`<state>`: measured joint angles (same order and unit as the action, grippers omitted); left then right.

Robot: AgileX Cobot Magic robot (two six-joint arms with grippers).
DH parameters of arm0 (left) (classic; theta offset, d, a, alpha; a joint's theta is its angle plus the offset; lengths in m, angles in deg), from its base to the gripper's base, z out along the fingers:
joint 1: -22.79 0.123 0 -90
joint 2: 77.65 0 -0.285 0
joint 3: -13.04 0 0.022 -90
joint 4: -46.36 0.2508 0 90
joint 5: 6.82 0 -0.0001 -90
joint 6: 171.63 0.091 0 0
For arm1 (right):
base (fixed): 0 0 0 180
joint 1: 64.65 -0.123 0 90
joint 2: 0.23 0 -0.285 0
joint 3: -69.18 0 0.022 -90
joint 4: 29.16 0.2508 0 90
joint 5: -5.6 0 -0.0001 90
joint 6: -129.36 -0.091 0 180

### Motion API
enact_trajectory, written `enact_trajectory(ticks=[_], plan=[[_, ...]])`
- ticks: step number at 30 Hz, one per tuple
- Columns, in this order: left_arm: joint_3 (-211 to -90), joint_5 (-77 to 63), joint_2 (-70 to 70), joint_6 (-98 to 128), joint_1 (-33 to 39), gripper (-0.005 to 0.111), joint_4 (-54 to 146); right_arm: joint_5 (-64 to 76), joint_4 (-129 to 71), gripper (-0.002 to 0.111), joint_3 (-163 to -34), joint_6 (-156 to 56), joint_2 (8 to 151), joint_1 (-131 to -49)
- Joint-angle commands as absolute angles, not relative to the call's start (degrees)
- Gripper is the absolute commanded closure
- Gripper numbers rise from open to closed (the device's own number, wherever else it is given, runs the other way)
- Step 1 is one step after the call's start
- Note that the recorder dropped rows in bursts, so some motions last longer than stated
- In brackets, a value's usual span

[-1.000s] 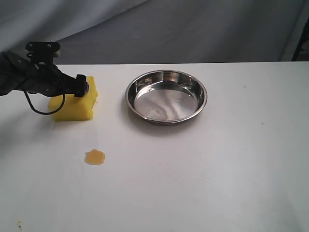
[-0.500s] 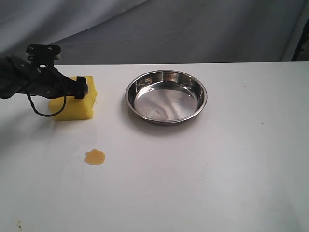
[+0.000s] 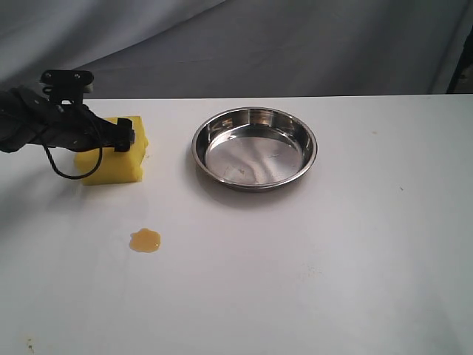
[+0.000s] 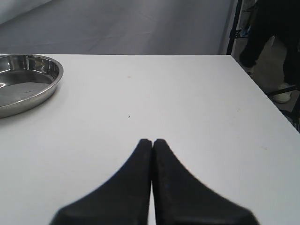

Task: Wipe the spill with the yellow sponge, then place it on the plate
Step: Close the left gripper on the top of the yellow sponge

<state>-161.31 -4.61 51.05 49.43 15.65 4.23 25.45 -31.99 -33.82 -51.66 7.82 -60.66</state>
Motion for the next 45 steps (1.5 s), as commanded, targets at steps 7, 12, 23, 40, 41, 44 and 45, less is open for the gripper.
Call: enact_trajectory(ticks=[7, 12, 23, 40, 41, 44, 45], plan=[[-163.5, -3.5, 50.6, 48.7, 15.4, 0.003, 3.7, 25.2, -31.7, 0.108, -33.6, -51.1, 7.6, -60.7], [-163.5, -3.4, 50.5, 46.9, 15.4, 0.003, 3.7, 25.2, -31.7, 0.108, -33.6, -51.0, 7.6, -60.7], [-163.4, -1.1, 48.3, 45.7, 15.4, 0.003, 3.7, 25.2, -31.7, 0.108, -33.6, -51.0, 7.6, -60.7], [-163.4, -4.0, 52.2, 45.7, 14.5, 0.003, 2.9, 25.2, -31.7, 0.108, -33.6, -51.0, 7.6, -60.7], [-163.4, -3.9, 52.2, 45.7, 14.5, 0.003, 2.9, 25.2, -31.7, 0.108, -33.6, -51.0, 7.6, -60.7], [-163.4, -3.8, 52.2, 45.6, 14.5, 0.005, 2.9, 25.2, -31.7, 0.108, -33.6, -51.0, 7.6, -60.7], [-163.4, -3.7, 52.2, 45.3, 14.5, 0.014, 2.9, 25.2, -31.7, 0.108, -33.6, -51.2, 7.6, -60.7]])
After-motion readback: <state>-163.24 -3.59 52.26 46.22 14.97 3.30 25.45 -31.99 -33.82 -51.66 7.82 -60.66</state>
